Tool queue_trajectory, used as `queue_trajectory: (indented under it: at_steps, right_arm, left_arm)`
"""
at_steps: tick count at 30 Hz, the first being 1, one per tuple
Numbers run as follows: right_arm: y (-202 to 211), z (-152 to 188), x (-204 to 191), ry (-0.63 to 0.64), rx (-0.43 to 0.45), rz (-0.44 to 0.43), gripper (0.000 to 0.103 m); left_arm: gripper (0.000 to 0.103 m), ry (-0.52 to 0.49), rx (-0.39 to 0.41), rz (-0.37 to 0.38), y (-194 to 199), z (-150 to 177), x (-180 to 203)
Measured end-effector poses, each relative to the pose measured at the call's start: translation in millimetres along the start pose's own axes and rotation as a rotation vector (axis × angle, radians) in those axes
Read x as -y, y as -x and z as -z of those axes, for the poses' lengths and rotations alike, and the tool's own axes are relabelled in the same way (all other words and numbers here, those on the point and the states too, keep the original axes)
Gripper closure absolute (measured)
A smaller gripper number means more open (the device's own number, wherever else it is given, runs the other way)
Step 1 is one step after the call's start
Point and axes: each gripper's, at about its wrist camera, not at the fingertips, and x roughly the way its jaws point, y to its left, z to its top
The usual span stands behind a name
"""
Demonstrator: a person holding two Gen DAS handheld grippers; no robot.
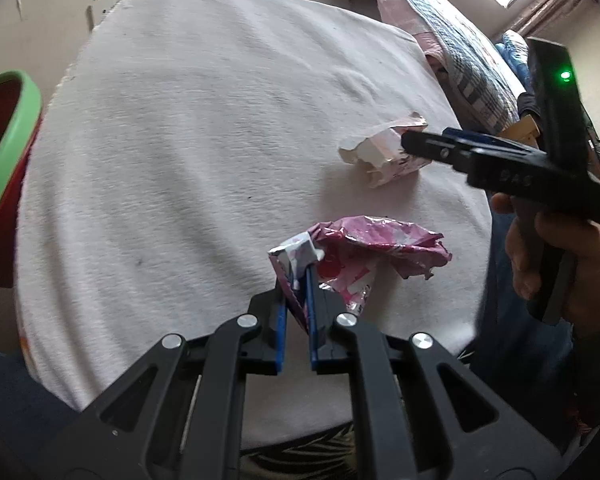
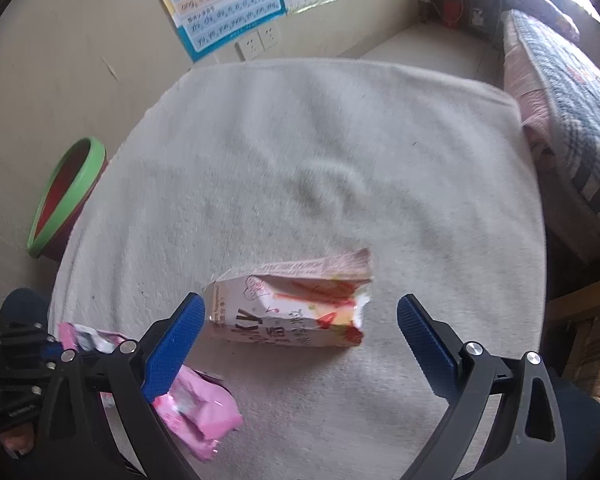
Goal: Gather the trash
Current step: 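Grasp the pink bag with the left tool while the right tool grasps the Pocky box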
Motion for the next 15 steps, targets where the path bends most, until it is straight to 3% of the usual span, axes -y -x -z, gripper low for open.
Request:
queue_trajectory:
  at_steps: [12,15]
  right_arm:
    - [-27,1,-17,0.084,-0.022,0.042,0.01]
    - [-27,1,-19,0.098,-0.018,0.06,0.016]
  left_arm:
    - [0.095,0.034,0.017,-0.005,4,5,-9]
    - [0.095,0.045,0.021,-0.005,6,6,-13]
